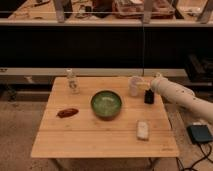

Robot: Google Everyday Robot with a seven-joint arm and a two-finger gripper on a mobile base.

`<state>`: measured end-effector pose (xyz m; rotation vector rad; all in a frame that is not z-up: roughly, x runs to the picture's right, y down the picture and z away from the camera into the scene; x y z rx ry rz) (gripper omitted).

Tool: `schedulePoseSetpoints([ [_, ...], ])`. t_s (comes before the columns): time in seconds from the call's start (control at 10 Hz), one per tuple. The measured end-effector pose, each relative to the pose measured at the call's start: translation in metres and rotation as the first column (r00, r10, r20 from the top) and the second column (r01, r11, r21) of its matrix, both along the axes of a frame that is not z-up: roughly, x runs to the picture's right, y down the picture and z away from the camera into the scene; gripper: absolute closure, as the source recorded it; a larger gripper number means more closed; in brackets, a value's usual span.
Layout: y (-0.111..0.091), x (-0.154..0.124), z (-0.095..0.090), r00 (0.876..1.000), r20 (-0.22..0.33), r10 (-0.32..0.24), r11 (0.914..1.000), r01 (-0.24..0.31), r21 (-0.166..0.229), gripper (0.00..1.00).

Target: Place the eraser in the ceramic cup

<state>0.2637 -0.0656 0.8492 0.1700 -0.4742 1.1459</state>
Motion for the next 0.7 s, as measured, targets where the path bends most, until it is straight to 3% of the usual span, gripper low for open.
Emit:
schedulePoseSetpoints([
  [0.7, -0.0007, 0.0002, -0.0044, 1.0, 0.007, 0.011, 0.9999, -0.011, 0.008, 0.2],
])
